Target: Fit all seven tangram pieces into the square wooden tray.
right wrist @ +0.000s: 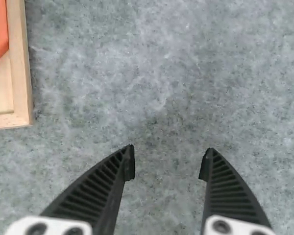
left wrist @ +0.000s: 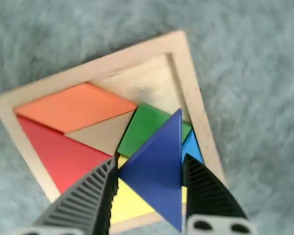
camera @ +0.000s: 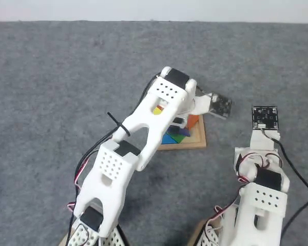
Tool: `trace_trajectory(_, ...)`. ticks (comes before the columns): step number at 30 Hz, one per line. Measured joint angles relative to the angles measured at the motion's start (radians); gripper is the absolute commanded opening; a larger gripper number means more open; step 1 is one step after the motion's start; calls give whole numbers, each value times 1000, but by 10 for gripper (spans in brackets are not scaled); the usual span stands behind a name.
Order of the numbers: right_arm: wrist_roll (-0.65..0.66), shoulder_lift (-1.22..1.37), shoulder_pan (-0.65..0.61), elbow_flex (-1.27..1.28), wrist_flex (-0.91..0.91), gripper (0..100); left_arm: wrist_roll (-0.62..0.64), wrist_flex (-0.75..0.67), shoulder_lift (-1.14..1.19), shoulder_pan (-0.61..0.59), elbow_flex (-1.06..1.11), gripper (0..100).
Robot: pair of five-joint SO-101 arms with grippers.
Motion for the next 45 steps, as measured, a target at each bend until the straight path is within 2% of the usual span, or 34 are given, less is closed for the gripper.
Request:
trace_trajectory(3,0,0,0,0,0,227,-101,-2,0,-3,0,233)
trace_trajectory(7,0,0,0,0,0,227,-91,-41,0,-2,0,310)
trace_trajectory(15,0,0,0,0,0,227,-74,-46,-12,-2,0,312)
trace_trajectory(20,0,0,0,0,0,227,29,-44,-15,-60,0,293)
trace_trajectory(23,0,0,0,0,0,227,140,-29,-15,-97,0,232)
trace_trajectory(26,0,0,0,0,0,227,422,12,-17,-106,-51,165)
trace_trajectory(29,0,0,0,0,-2,227,741,23,-117,-152,-69,163)
trace_trajectory(31,0,0,0,0,-2,227,864,25,-226,-189,-46,163)
trace_trajectory(34,0,0,0,0,-2,227,942,18,-416,-199,78,163)
trace_trajectory(36,0,0,0,0,-2,227,973,-55,-546,-196,233,163)
trace_trajectory(41,0,-2,-18,0,-3,227,991,-431,-807,-207,802,163)
trace_trajectory(43,0,-2,-18,0,-3,227,991,-601,-848,-201,1036,162)
trace_trajectory(45,0,-2,-26,0,-3,227,991,-709,-853,-193,1188,160)
